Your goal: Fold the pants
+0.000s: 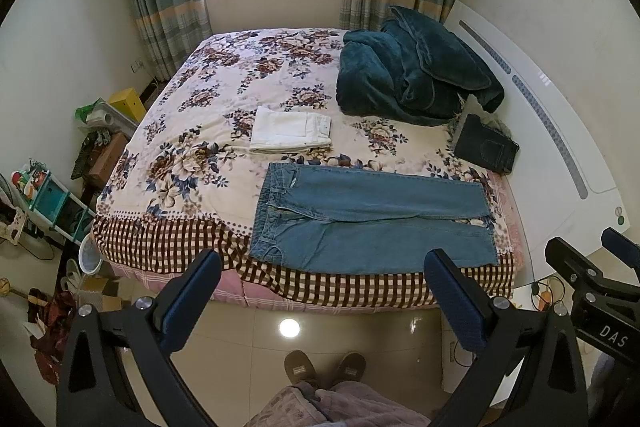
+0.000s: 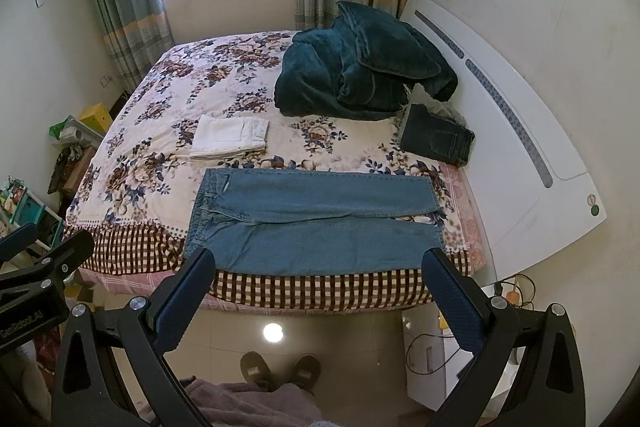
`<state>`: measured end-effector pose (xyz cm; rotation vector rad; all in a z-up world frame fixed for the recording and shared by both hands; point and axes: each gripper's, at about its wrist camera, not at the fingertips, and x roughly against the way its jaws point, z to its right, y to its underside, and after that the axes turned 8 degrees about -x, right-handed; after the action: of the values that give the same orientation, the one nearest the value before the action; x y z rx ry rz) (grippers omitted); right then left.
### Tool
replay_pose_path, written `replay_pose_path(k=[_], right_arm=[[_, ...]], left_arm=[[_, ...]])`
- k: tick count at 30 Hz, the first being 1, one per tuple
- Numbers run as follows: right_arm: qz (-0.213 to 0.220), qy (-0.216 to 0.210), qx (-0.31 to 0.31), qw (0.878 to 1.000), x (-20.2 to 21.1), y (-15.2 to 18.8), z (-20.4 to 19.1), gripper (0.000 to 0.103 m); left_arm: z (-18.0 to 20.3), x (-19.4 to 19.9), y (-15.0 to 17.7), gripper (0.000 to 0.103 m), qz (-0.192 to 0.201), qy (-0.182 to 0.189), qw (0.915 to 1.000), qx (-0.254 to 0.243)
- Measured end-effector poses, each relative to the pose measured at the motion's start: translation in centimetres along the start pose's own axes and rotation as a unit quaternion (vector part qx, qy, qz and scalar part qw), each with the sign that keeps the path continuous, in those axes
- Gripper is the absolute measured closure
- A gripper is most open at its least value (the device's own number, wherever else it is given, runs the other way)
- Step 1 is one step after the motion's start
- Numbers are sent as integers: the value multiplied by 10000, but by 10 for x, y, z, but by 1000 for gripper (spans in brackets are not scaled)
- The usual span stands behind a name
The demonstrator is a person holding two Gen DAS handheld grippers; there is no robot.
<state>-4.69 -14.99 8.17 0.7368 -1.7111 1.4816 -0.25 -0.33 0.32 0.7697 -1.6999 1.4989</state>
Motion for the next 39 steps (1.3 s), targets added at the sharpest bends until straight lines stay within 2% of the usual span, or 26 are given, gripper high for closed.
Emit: replay_pose_path(k=[33, 36, 39], right_arm=[[-42, -44, -11, 10000, 4, -2, -4, 0], [-59, -53, -32, 10000, 5, -3, -4, 0], [-72, -45, -171, 9998, -6, -4, 9, 0]], left_arm=[[7, -2, -7, 0, -8, 46, 10000, 7], [16, 1, -7, 0, -29, 43, 10000, 7], [22, -1, -7, 0, 15, -85, 10000, 9]])
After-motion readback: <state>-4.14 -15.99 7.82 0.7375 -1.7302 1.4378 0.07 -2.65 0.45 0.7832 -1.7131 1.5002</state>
